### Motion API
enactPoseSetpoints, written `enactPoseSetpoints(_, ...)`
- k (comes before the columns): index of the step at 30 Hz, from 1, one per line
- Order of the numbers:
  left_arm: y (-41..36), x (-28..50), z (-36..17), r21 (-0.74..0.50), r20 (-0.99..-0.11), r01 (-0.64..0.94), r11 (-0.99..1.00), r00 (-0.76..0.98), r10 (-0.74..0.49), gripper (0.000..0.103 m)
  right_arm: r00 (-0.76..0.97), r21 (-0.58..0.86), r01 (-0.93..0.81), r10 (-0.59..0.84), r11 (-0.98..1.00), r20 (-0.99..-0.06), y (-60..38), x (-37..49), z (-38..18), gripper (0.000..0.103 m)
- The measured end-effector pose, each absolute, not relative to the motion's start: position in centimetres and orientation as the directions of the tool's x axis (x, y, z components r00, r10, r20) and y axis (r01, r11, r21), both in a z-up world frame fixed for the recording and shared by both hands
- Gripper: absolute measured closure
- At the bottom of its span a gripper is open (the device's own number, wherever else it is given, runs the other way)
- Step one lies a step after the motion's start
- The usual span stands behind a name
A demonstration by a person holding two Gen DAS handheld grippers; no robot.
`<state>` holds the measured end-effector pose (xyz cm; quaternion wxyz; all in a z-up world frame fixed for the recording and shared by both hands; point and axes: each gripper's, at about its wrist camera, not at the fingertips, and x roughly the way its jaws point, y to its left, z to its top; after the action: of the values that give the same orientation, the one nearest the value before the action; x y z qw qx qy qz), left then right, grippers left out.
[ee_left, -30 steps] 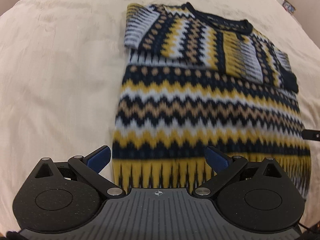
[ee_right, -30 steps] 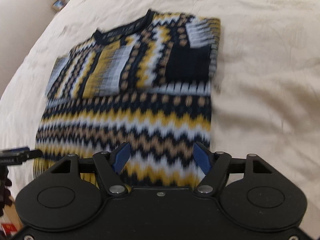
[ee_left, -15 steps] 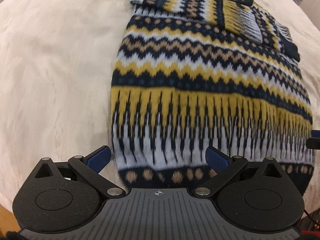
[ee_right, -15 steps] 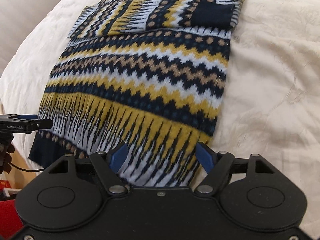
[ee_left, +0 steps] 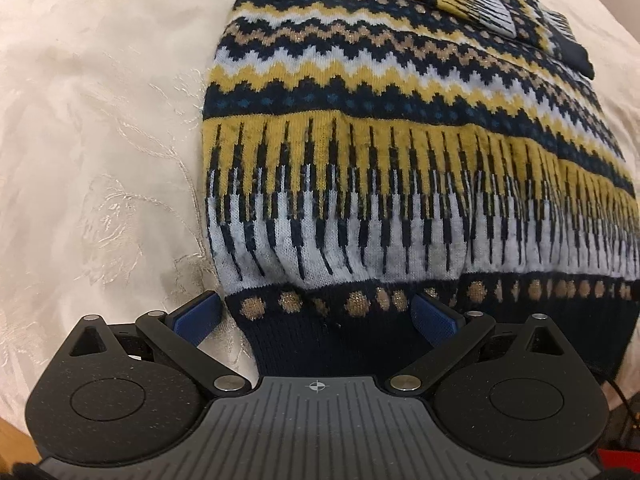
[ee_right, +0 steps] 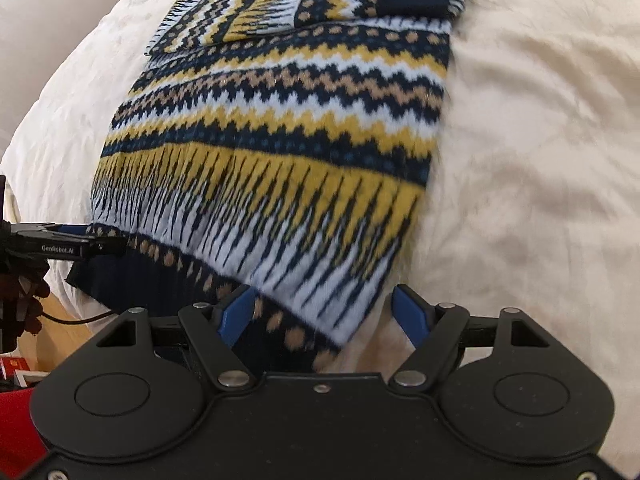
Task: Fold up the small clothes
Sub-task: 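Move both tools to the sweater hem and position fingers around it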
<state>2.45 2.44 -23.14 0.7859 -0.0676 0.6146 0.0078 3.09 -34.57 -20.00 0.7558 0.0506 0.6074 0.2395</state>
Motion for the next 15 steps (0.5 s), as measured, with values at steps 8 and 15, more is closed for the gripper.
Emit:
enactPoseSetpoints(8, 3.5, 1.9, -23.1, -0.135, -0.951, -0.074, 0.988, 0.288, -0.109, 0.0, 0.133, 0.409, -0.228, 0.445, 0.883, -0.886, -33.7, 0.2, -21.0, 0.022)
enactPoseSetpoints(15, 3.4, 1.0, -23.4, -0.147, -0.933, -0.059, 0.987, 0.339, -0.119, 0.0, 0.208, 0.453, -0.11, 0.466, 0.885, -0.86, -33.6, -1.1, -22.2, 0.013)
